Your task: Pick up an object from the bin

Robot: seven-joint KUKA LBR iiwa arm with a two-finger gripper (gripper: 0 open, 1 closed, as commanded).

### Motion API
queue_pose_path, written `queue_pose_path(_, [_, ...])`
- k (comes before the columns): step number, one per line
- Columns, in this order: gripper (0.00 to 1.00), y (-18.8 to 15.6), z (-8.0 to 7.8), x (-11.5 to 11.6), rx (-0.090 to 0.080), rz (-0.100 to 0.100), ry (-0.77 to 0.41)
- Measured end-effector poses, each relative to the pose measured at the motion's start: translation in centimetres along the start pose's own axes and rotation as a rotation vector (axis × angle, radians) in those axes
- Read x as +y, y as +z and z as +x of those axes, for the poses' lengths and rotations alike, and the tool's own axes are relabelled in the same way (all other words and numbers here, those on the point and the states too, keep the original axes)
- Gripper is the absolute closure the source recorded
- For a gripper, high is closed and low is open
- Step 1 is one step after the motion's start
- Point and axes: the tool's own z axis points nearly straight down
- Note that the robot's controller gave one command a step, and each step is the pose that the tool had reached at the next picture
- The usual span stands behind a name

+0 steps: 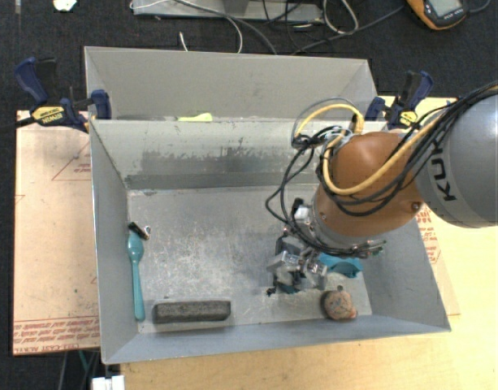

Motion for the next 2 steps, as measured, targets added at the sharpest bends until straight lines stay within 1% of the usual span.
queue_pose_path(1, [1.0, 4.1, -2.0, -2.6, -0.003, 0.009, -0.361])
queue_pose_path(2, [1.0, 5.3, 0.5, -4.5, -0.003, -0.007, -0.552])
